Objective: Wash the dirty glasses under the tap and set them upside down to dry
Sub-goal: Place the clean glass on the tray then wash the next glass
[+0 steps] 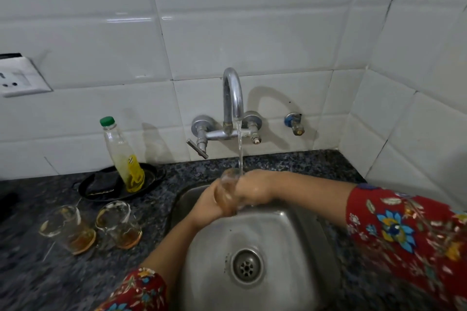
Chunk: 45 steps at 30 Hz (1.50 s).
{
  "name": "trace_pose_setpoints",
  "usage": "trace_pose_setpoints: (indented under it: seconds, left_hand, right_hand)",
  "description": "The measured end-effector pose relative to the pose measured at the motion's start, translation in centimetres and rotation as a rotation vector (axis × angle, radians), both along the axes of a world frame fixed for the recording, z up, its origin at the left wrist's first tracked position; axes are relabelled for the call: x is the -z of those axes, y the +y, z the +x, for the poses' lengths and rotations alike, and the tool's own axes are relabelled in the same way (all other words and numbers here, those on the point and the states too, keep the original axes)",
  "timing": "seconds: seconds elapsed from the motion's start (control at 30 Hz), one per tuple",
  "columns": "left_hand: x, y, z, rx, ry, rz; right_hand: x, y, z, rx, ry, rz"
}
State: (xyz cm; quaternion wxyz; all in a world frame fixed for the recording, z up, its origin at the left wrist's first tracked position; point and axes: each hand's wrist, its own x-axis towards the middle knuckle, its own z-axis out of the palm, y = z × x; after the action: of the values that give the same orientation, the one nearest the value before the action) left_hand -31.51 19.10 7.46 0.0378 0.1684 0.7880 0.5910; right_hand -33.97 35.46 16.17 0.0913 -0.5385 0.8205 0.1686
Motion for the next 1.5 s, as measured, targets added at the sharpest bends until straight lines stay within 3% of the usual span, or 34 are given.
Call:
trace_pose_setpoints:
  seconds: [0.1, 0.13, 0.2, 0.27, 0.33, 0.47, 0.57, 0.63, 0.7, 0.8, 0.93, 1.0, 1.07, 1.17, 1.23, 1.3, 1.37, 1.43, 1.5]
  left_hand:
    - [-0.8, 0.0, -0.4, 0.092, 0.022, -0.087]
    - [-0.8, 0.7, -0.4, 0.032, 0.022, -0.056]
    - [-0.3, 2.2, -0.2, -0.225, 0.004, -0.082]
    - [0.3, 2.9, -0.1, -0.354, 0.007, -0.103]
    - [0.8, 2.4, -0.4, -0.238, -0.023, -0.007]
    - [0.9, 0.6, -1.1, -0.018, -0.052, 0.097]
    - [0.5, 1.9, 0.0, -0.193, -0.030, -0.016]
    - [0.3, 2.5, 0.3, -0.338, 0.021, -0.083]
    - [0.6, 1.6, -0.4, -0.231, -0.006, -0.041]
    - [0.6, 0.1, -1.3, 0.004, -0.043, -0.025]
    - [0.7, 1.7, -0.1, -0.198, -0.072, -0.052]
    - [0.6, 2.0, 0.5, -0.299, -0.011, -0.073]
    - [0.6, 1.2, 0.1, -0.188, -0.015, -0.046]
    - [0.6, -0.1, -1.2, -0.057, -0.027, -0.055]
    - [0.5, 0.5, -1.2, -0.091, -0.038, -0.027]
    - [0.7, 1.3, -0.6, -0.203, 0.008, -0.014]
    - [0.4, 1.6, -0.2, -0.261, 0.021, -0.006]
    - [0.6, 1.1, -0.6, -0.118, -0.002, -0.095]
    - [0.3, 0.7, -0.7, -0.021, -0.048, -0.248]
  right_hand:
    - [0.0, 0.7, 0.0, -0.028, 0.138, 0.064]
    - [0.2, 0.6, -0.1, 0.082, 0.118, 0.030]
    - [0.2, -0.6, 0.4, 0.392, -0.061, 0.007]
    - [0.2, -1.7, 0.3, 0.486, -0.193, 0.062]
    - [-0.2, -1.3, 0.3, 0.431, -0.212, 0.047]
    - [-0.3, 0.5, 0.1, 0.092, 0.221, 0.181]
    - [-0.1, -1.0, 1.1, 0.223, 0.074, 0.160]
    - [-0.1, -1.3, 0.9, 0.186, 0.053, 0.140]
    - [-0.2, -0.5, 0.4, 0.181, 0.094, 0.085]
    - [0.8, 0.7, -0.4, -0.013, 0.256, 0.205]
    - [1.3, -0.7, 1.2, 0.293, 0.014, 0.137]
    - [1.6, -1.2, 1.3, 0.267, -0.019, 0.099]
    - [0.9, -0.7, 1.2, 0.234, 0.013, 0.088]
    - [0.6, 0.6, 0.1, -0.006, 0.162, 0.084]
    - [1.0, 0.3, 0.3, 0.161, 0.136, 0.017]
    - [1.5, -0.9, 0.8, 0.425, -0.045, -0.006]
    - [1.6, -1.1, 0.7, 0.496, -0.165, -0.095]
    - [0.9, -0.3, 0.9, 0.273, -0.069, -0.039]
    - [1.2, 0.8, 0.4, -0.058, 0.167, -0.079]
